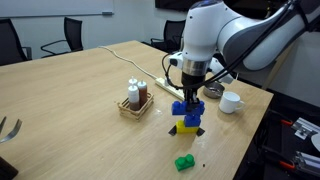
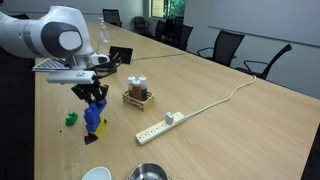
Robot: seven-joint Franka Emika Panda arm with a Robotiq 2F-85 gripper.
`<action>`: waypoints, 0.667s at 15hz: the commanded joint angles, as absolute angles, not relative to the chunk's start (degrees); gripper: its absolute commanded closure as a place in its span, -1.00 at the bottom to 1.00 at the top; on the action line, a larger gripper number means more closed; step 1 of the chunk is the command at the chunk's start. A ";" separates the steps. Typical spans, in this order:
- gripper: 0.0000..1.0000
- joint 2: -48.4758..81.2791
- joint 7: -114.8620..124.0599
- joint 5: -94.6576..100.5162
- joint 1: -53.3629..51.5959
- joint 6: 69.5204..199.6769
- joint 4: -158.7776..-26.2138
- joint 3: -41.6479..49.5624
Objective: Stack the blue block on top of the yellow and blue blocks
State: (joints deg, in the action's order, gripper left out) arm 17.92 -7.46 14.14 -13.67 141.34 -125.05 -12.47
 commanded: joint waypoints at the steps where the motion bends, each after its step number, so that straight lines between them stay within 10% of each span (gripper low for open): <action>1: 0.80 17.13 -8.96 11.37 -12.82 143.02 -126.58 -12.94; 10: 0.80 18.01 -11.94 6.83 -12.31 144.22 -126.39 -13.78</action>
State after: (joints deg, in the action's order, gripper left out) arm 18.33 -9.29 8.89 -13.54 142.59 -125.41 -12.83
